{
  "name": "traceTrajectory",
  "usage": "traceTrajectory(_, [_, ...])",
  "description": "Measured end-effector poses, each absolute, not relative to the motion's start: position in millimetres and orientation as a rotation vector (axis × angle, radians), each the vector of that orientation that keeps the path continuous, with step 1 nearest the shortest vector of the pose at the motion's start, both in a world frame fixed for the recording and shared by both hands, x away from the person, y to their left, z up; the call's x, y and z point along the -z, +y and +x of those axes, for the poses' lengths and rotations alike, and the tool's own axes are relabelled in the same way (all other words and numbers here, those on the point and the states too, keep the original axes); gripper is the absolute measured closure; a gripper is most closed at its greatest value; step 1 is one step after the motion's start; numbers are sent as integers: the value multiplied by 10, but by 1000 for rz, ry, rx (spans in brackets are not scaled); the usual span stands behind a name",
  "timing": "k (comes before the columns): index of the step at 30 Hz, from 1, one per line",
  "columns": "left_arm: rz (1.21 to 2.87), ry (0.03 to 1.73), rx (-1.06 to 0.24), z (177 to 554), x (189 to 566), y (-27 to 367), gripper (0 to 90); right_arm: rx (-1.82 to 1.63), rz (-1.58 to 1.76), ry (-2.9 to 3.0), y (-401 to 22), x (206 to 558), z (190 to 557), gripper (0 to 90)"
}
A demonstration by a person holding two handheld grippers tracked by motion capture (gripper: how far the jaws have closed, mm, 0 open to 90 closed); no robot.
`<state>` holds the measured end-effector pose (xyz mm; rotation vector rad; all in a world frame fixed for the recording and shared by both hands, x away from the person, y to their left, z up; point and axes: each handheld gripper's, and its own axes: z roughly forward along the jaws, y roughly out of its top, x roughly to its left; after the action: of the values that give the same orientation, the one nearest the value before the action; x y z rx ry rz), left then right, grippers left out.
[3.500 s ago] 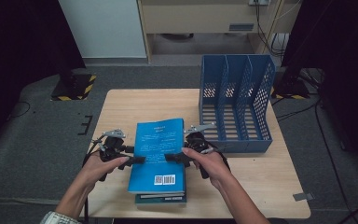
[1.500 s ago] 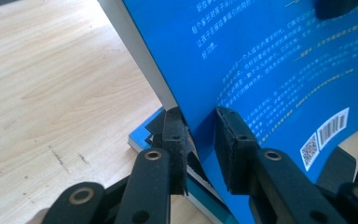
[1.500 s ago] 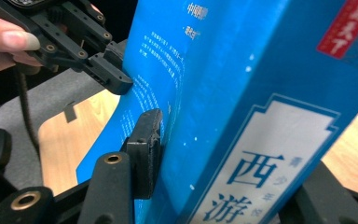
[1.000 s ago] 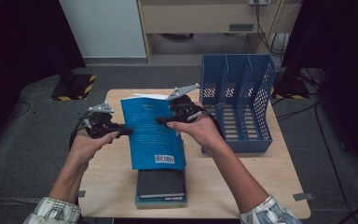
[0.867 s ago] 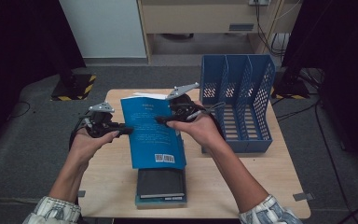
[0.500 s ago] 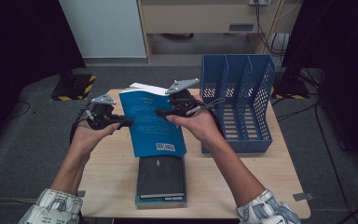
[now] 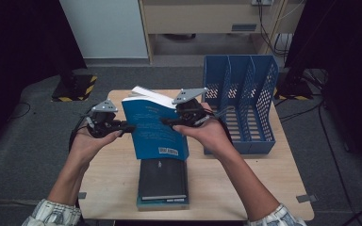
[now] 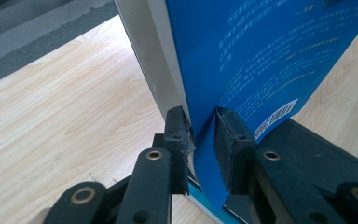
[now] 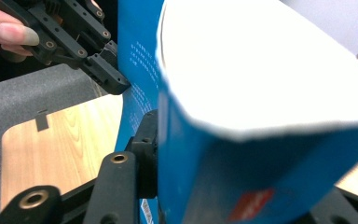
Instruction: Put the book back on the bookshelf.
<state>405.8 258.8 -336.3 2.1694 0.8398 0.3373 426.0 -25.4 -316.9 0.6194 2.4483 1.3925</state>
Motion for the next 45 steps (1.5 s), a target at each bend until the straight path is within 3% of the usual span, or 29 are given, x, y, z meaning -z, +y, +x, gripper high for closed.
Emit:
traceTrajectory(5, [2183,830,-347,4045,3350,2571,748,-1408,607,2461,-254,3139,4236,528])
traceTrajectory(9, [2183,826,-343,4047,3348,2572,749,-1432,596,2458,-233,3095,4270,543])
traceTrajectory(10, [2183,826,-344,4049,3349,2574,749,-1430,597,2453,-219,3077,4278,584])
traceTrajectory(18, [2152,856,-351,4181,3357,2617,750,-1419,601,2417,-157,3063,4360,601])
traceTrajectory(45, [2152,843,-379,4169,3326,2639,741,-1478,561,2431,-181,3113,4306,558])
